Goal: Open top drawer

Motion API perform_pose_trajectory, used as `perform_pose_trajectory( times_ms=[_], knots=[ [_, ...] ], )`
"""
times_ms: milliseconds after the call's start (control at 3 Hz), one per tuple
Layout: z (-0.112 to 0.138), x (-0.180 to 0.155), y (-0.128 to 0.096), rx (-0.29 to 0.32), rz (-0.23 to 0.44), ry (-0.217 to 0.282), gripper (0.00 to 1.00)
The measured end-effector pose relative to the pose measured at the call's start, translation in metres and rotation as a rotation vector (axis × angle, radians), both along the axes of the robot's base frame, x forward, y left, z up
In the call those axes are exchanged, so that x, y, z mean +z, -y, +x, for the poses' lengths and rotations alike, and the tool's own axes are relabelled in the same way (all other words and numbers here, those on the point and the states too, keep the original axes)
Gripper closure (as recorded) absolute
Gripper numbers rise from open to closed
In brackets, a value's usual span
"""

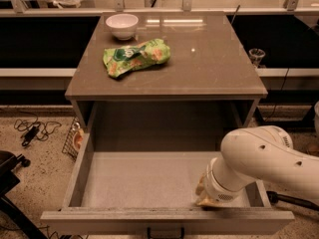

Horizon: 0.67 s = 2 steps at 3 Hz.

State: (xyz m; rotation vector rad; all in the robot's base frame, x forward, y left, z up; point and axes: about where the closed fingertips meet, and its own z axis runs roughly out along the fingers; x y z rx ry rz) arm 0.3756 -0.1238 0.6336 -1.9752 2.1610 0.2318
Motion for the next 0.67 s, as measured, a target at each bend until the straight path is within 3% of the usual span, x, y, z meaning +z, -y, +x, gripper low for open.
perform_pose_trajectory(
  times_ms=[333,667],
  knots=[
    [-0.0007,0.0007,-0.0003,0.002,-0.002,0.002,0.0],
    [-0.0007,0.0008,-0.0003,0.002,-0.002,0.002,0.0]
  ],
)
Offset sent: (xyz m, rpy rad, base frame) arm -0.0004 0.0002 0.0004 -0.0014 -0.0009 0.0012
